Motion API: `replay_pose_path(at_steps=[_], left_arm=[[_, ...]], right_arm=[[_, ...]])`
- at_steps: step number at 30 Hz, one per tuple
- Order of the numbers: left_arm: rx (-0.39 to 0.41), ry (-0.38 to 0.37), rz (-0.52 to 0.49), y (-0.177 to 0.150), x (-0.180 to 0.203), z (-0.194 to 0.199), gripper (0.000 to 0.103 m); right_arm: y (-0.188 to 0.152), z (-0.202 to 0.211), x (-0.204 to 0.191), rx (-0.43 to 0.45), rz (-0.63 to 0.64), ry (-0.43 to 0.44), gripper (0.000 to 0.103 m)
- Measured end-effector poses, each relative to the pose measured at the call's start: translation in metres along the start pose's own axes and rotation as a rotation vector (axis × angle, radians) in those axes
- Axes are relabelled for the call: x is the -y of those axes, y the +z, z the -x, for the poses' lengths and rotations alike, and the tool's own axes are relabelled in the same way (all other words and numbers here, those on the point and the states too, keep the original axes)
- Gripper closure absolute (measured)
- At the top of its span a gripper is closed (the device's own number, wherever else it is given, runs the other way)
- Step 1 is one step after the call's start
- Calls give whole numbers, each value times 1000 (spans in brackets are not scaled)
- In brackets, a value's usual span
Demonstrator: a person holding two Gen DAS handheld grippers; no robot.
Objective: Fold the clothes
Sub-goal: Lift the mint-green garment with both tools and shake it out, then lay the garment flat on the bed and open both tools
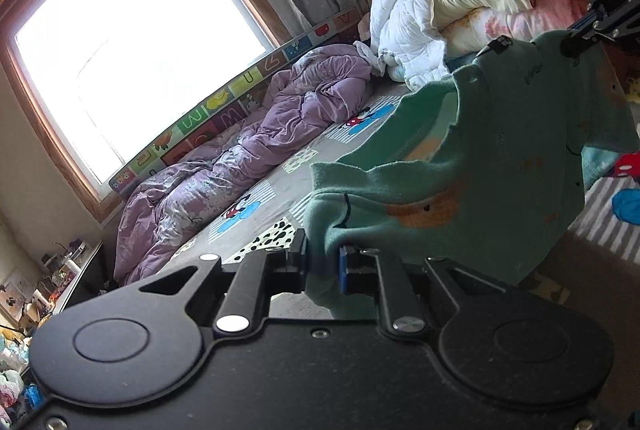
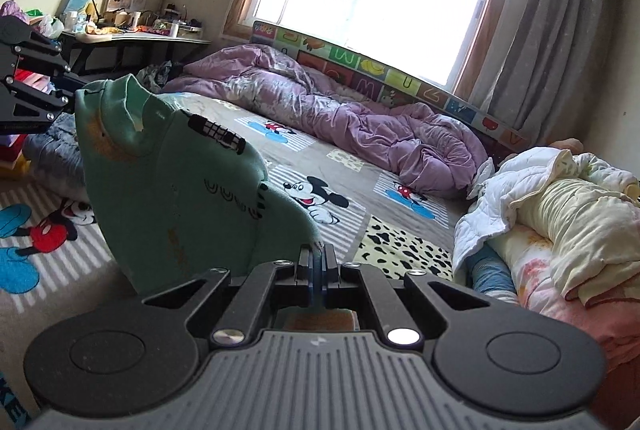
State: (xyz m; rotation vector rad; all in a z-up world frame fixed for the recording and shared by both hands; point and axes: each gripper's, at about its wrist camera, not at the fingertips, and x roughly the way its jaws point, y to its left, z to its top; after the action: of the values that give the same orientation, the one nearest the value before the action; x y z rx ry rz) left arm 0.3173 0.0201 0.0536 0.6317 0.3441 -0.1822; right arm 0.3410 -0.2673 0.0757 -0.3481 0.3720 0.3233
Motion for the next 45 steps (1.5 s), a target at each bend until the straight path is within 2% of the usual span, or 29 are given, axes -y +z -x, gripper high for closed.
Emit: replay_pose_path(at_steps=[5,17,30,39,45], left_arm=[[4,-18,-56,-15,22,28,90],[-47,-61,-193,-81,72,76,90],[-85,-106,-346,-158,136,122,90],[-74,-95,-444,-198,177,149,91],[-48,-62,-562,-220,200,161,92]], right_arm=[[-25,23,-20,-25,38,17,98],[-90,73,-82,-92,124,54,98],[-154,125,-160,-119,337,70,98],[-204,149,-211,-155,523,80,98],[-226,154,-233,-179,574,83,98]])
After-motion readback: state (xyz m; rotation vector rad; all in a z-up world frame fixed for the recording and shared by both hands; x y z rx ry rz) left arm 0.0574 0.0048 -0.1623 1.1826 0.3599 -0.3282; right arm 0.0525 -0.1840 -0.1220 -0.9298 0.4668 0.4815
